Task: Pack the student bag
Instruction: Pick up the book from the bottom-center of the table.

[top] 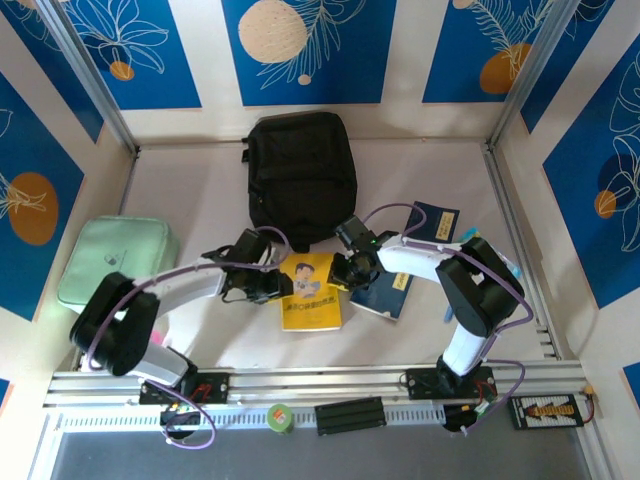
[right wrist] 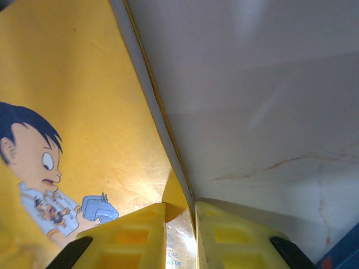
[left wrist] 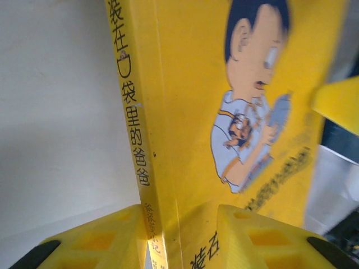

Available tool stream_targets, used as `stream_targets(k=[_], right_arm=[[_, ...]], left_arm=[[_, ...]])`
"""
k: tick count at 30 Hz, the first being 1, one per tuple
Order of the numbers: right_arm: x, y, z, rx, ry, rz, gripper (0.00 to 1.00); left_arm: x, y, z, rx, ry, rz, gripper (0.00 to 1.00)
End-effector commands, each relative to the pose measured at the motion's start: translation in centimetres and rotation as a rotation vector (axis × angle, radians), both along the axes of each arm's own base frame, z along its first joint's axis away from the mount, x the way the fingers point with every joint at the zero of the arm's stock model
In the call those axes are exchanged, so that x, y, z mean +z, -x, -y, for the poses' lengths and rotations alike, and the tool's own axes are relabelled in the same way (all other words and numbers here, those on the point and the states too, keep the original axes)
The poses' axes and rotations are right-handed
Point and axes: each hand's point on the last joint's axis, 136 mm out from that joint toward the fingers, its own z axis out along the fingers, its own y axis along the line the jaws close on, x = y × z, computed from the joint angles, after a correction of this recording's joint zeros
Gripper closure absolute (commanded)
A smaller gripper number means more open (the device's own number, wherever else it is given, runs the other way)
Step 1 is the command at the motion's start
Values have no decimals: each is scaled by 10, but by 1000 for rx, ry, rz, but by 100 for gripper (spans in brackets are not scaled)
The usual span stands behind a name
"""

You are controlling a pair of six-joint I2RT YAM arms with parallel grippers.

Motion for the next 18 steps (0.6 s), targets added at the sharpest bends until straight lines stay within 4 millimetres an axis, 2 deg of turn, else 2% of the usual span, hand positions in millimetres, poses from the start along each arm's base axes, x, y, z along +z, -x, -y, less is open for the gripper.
stream_targets(k=[1,7,15,18], right_arm=[[-16,15,6,20,19,-43,82],[-11,15,-6,26,-68,-46,82],[-12,16,0,14,-52,-41,82],[-10,14,3,11,-40,-27,82]], left_arm=[[40,4,24,-61,193,63,63],[38,-6,34,42,316,68,70],[31,-11,34,80,312,63,74],[32,-11,29,83,288,76,80]])
